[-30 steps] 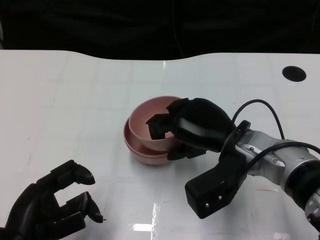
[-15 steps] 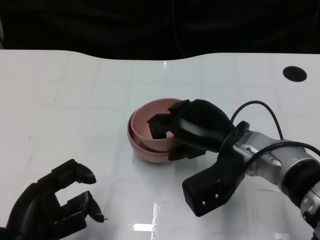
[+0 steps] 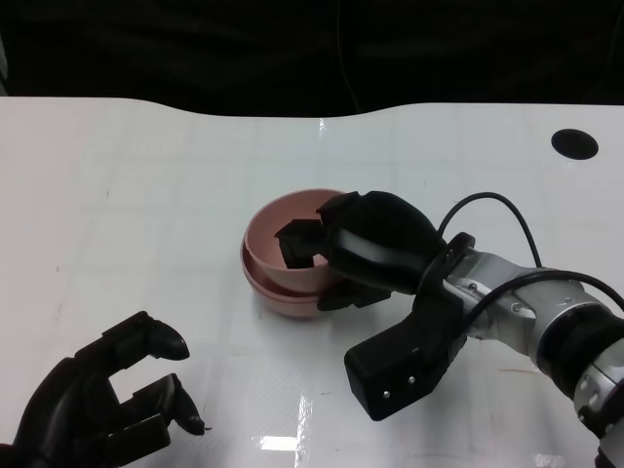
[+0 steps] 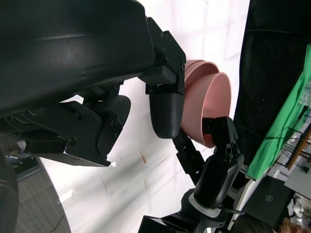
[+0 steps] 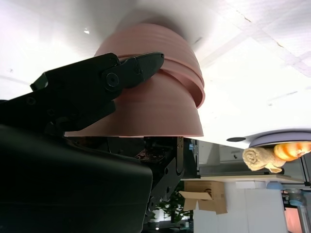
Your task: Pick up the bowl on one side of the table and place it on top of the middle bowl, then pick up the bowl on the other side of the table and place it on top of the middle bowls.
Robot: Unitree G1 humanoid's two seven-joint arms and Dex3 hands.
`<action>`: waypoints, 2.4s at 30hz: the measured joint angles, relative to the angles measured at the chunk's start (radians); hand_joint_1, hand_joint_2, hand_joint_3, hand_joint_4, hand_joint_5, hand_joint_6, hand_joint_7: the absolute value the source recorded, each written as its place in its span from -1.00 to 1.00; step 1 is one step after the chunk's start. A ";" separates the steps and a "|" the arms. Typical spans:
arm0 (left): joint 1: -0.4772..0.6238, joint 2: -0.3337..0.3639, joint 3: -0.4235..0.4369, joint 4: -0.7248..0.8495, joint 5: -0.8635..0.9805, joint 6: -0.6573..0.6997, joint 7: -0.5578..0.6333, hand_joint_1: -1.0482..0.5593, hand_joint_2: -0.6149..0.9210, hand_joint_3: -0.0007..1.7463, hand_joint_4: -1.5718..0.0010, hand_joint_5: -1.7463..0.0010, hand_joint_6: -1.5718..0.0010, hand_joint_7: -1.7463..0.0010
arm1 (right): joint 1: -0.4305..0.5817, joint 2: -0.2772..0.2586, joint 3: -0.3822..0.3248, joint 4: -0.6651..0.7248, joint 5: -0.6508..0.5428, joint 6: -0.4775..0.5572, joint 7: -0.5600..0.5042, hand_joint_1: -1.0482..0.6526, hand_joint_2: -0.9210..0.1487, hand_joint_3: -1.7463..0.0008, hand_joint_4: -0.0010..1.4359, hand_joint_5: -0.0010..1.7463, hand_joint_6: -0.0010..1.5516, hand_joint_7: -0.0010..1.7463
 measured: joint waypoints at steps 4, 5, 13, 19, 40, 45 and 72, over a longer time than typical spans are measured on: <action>0.000 0.000 0.000 0.000 0.000 0.001 0.001 0.51 1.00 0.42 0.28 -1.00 0.47 -1.00 | 0.000 0.002 0.005 0.000 0.000 0.008 0.000 -0.04 -0.97 0.89 0.17 1.00 -0.28 0.98; 0.000 -0.001 0.000 0.000 0.000 0.001 0.002 0.52 1.00 0.42 0.28 -1.00 0.47 -1.00 | 0.000 0.002 0.006 0.000 0.000 0.010 0.000 -0.05 -0.98 0.89 0.17 1.00 -0.27 0.98; 0.000 -0.002 -0.002 0.000 -0.001 0.001 0.003 0.53 1.00 0.44 0.27 -1.00 0.47 -1.00 | 0.000 -0.003 0.010 -0.021 0.002 0.030 0.070 -0.59 -1.00 0.67 -0.57 -0.77 -0.40 -0.93; 0.000 -0.002 -0.002 0.000 -0.001 0.002 0.003 0.51 1.00 0.44 0.26 -1.00 0.46 -1.00 | 0.000 -0.011 0.031 -0.032 -0.017 0.102 0.197 -0.99 -1.00 0.21 -1.00 -1.00 -0.99 -1.00; -0.001 -0.003 -0.002 -0.004 -0.001 0.017 0.012 0.51 1.00 0.43 0.29 -1.00 0.49 -1.00 | 0.024 -0.031 0.091 -0.065 -0.059 0.168 0.102 -1.00 -1.00 0.03 -1.00 -1.00 -1.00 -1.00; -0.003 -0.003 -0.001 -0.004 -0.001 0.017 0.012 0.53 1.00 0.43 0.27 -1.00 0.47 -1.00 | 0.057 -0.104 0.074 -0.200 -0.050 0.141 0.101 -1.00 -1.00 0.10 -1.00 -1.00 -1.00 -1.00; -0.015 0.002 0.018 0.005 -0.003 0.021 0.009 0.54 1.00 0.44 0.33 -1.00 0.52 -1.00 | 0.588 -0.246 -0.412 -0.386 0.377 -0.266 -0.149 0.19 -0.99 0.84 0.43 -0.59 0.33 -0.85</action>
